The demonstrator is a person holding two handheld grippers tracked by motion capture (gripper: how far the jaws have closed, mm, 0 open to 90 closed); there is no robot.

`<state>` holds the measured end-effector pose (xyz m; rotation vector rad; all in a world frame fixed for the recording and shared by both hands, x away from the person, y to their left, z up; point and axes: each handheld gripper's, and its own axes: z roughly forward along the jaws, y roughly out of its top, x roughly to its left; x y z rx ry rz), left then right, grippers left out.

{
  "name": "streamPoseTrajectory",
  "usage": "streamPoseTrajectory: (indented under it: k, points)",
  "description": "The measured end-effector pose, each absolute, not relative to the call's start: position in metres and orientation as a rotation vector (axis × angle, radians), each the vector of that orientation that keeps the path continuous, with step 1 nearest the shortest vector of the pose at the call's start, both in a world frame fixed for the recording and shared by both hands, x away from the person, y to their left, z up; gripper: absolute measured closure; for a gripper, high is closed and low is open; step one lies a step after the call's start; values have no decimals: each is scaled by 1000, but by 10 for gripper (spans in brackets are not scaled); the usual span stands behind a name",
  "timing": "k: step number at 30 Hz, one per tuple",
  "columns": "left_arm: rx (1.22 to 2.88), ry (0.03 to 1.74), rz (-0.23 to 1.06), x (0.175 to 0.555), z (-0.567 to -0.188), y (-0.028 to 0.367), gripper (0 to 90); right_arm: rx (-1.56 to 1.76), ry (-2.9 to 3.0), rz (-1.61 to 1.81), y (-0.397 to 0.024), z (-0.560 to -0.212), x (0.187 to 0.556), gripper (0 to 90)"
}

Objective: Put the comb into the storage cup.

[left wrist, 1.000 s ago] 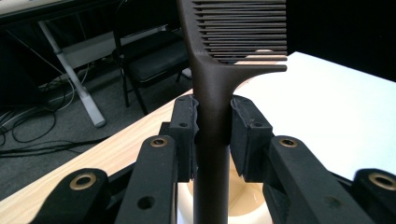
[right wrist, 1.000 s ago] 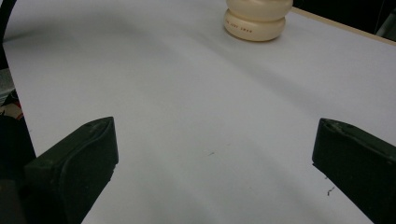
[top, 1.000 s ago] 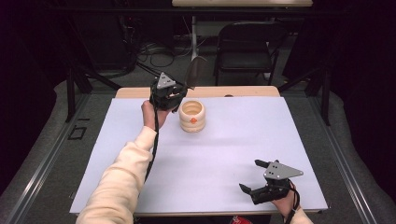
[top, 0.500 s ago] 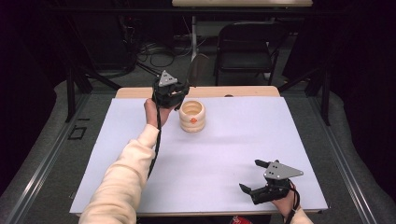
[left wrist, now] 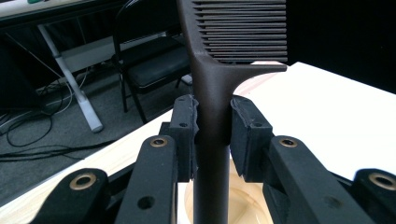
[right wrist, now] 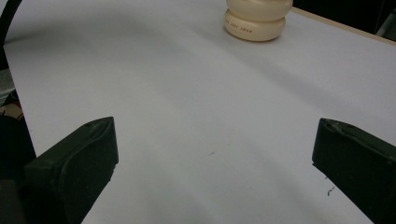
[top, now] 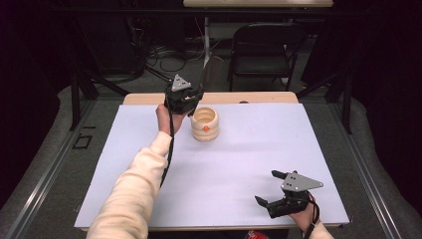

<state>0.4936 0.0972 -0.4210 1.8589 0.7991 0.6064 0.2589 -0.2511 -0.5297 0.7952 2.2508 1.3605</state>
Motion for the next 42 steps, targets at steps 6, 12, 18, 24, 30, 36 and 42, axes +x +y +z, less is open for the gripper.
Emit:
streamPoseTrajectory:
  k: [6,12,18,24,30,36,42]
  points:
    - [1847,803,609,496,-424,96,724,795,2252,1361,-251,-530,259,0]
    - [1831,810,607,498,-427,95,724,797,2253,1361,-251,-530,259,0]
    - [1814,808,605,499,-429,93,723,797,2253,1360,-251,-530,259,0]
    - [1797,805,601,499,-431,90,724,792,2252,1358,-251,-530,259,0]
    - [1783,809,589,501,-435,88,724,795,2251,1360,-251,-529,259,0]
    - [1777,809,585,502,-438,85,724,793,2251,1360,-252,-529,259,0]
    - [1768,806,581,503,-441,81,724,794,2251,1361,-251,-529,259,0]
